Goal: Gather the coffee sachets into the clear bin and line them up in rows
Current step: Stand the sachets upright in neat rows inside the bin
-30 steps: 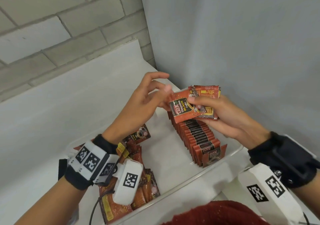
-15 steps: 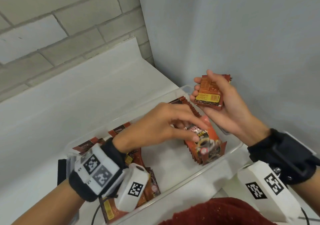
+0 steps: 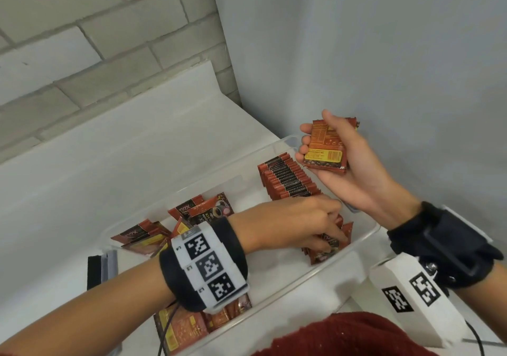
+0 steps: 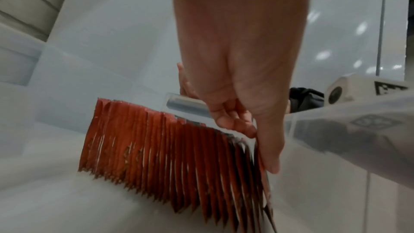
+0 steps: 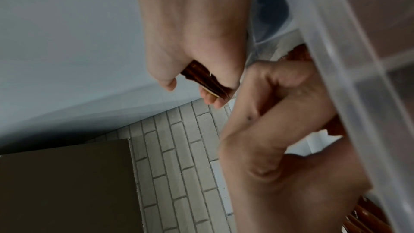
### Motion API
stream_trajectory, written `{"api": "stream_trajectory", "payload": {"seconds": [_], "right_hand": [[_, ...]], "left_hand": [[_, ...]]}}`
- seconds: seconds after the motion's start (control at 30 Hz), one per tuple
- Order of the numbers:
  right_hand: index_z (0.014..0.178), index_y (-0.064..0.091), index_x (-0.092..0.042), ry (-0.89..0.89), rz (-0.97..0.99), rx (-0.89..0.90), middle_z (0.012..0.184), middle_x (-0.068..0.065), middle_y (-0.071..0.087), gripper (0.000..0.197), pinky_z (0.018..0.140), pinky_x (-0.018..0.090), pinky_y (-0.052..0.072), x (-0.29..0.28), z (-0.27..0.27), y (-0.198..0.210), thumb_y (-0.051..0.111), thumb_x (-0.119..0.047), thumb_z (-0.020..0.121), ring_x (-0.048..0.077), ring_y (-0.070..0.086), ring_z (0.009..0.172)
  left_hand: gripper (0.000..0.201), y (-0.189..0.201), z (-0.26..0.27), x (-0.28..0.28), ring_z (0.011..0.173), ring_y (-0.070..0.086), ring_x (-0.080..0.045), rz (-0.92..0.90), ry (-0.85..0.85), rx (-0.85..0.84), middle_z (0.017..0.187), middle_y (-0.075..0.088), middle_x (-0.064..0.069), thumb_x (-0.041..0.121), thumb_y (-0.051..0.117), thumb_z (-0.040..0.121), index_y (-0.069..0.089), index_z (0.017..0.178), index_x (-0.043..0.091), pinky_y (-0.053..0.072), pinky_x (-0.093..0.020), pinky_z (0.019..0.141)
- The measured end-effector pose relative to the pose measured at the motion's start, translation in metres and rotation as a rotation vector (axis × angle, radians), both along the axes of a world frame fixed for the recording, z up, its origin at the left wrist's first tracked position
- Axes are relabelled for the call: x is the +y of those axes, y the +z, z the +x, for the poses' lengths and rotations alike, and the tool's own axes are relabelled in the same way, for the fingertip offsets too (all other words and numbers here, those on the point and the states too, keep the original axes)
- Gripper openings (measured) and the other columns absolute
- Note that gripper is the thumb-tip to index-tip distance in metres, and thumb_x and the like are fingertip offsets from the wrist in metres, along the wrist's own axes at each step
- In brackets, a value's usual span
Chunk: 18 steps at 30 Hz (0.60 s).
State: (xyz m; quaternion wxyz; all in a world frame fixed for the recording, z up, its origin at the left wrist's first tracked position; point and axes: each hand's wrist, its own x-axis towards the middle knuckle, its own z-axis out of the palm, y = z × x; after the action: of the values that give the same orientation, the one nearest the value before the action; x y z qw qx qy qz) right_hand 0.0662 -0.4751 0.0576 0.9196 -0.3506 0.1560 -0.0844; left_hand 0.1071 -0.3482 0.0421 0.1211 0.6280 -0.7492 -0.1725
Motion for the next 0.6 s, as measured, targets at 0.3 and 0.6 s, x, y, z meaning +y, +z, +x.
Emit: {"api": "stream_trajectory", "payload": {"seconds": [0.3, 0.6], "right_hand": [[0.106, 0.059, -0.002, 0.027, 0.008, -0.013, 0.078, 0.005, 0.057, 0.04, 0.073, 0.026, 0.052, -0.0006, 0.0, -0.0006, 0.06, -0.035, 0.083, 0.014, 0.055, 0.071], [0.108, 0.058, -0.002, 0.031, 0.016, -0.016, 0.079, 0.006, 0.057, 0.04, 0.072, 0.025, 0.053, -0.0015, 0.0001, -0.0017, 0.06, -0.033, 0.083, 0.014, 0.056, 0.071]], "left_hand": [[0.022, -0.0072, -0.0009, -0.0001, 0.075, 0.022, -0.007, -0.103, -0.083, -0.057, 0.08, 0.032, 0.003, 0.019, 0.064, 0.089, 0.072, 0.106, 0.009, 0.017, -0.018, 0.064], [0.03, -0.0027, -0.0025, 0.0009, 0.088, 0.043, -0.014, 0.044, 0.04, 0.031, 0.098, 0.053, -0.003, 0.014, 0.063, 0.088, 0.056, 0.117, 0.01, 0.04, -0.028, 0.078]]}}
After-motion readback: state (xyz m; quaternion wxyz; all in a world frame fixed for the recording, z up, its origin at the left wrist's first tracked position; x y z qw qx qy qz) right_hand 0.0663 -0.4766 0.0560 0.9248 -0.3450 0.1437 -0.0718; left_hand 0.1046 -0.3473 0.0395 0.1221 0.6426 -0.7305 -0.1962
